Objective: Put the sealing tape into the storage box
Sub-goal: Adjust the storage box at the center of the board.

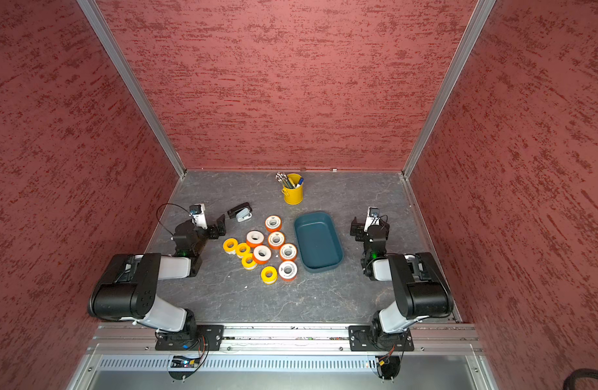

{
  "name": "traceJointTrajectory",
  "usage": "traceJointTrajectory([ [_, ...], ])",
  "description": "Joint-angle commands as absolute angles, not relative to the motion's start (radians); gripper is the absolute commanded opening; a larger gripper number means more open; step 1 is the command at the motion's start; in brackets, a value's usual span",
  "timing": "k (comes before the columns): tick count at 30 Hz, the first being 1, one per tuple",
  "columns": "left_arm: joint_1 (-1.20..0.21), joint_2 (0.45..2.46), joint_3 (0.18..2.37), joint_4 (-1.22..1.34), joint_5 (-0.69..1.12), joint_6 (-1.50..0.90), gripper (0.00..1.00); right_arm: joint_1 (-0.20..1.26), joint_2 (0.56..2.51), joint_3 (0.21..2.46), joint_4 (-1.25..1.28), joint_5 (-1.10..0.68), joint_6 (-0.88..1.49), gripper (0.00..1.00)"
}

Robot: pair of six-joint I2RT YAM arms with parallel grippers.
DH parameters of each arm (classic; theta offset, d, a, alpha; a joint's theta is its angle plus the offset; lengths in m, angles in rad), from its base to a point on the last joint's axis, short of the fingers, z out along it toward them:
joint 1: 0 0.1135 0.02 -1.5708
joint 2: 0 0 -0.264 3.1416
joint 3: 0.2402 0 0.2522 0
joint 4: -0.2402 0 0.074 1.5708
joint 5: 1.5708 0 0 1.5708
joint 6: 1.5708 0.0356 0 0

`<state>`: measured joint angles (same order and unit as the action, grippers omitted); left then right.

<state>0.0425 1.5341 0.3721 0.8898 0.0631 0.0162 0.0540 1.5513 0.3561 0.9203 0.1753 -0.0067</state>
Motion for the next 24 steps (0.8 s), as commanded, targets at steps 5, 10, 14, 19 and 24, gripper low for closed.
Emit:
traceJointTrajectory([
  [5, 0.053, 1.532, 0.384, 0.884, 0.108, 0.01, 1.0, 0.039, 1.548, 0.378, 0.931, 0.141, 0.008, 0.99],
  [10, -0.001, 1.478, 0.417, 0.794, -0.111, -0.002, 1.0, 0.038, 1.541, 0.383, 0.927, 0.145, 0.005, 0.98],
  [14, -0.024, 1.311, 0.533, 0.487, -0.146, -0.023, 1.0, 0.045, 1.352, 0.479, 0.613, 0.223, 0.024, 0.98],
  [19, 0.007, 1.112, 0.565, 0.227, -0.118, -0.257, 1.0, 0.046, 1.241, 0.638, 0.212, 0.215, 0.186, 0.99],
  [24, 0.048, 0.965, 0.618, 0.011, 0.023, -0.328, 1.0, 0.071, 1.238, 0.751, -0.026, 0.002, 0.308, 0.92],
])
